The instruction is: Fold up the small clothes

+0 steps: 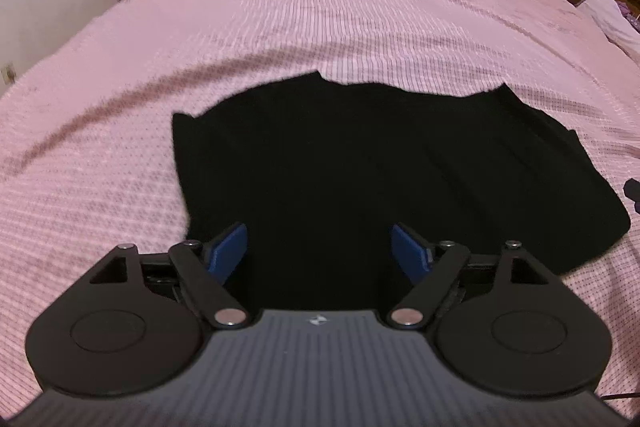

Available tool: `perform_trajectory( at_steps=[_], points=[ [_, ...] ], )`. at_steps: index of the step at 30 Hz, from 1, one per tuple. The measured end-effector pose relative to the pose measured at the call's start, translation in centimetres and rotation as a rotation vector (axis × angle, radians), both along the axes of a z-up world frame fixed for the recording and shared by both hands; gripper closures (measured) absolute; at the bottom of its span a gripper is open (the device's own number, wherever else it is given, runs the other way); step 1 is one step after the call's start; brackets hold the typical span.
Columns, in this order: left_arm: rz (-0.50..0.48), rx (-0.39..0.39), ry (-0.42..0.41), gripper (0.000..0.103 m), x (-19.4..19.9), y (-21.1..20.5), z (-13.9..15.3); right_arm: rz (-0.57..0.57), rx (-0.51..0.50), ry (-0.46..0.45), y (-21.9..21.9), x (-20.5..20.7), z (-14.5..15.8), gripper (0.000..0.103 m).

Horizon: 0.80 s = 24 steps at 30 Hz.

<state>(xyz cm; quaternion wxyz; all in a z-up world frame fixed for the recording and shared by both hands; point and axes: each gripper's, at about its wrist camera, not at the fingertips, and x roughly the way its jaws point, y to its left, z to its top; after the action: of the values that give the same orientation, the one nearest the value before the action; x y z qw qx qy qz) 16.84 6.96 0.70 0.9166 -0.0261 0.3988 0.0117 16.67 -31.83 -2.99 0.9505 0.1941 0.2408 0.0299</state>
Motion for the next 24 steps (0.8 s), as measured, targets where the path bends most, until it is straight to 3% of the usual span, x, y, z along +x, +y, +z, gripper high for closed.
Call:
perform_trajectory(
  at_steps=[8, 14, 19, 24],
  points=[
    [0.052, 0.005, 0.071, 0.017, 0.9, -0.8, -2.3, -0.012, 0.049, 0.060, -1.3, 2.5, -2.2, 0.034],
    [0.072, 0.016, 0.083, 0.011, 1.3, -1.3, -2.8, 0.045, 0.132, 0.085, -1.1, 4.1, -4.4, 0.032],
    [0.074, 0.004, 0.099, 0.006, 1.7, -1.3, -3.1, 0.112, 0.148, 0.076, -0.8, 5.1, -5.3, 0.012],
    [0.079, 0.008, 0.117, 0.003, 2.1, -1.5, -3.2, 0.115, 0.137, 0.071, -0.1, 5.5, -4.9, 0.011]
  ],
)
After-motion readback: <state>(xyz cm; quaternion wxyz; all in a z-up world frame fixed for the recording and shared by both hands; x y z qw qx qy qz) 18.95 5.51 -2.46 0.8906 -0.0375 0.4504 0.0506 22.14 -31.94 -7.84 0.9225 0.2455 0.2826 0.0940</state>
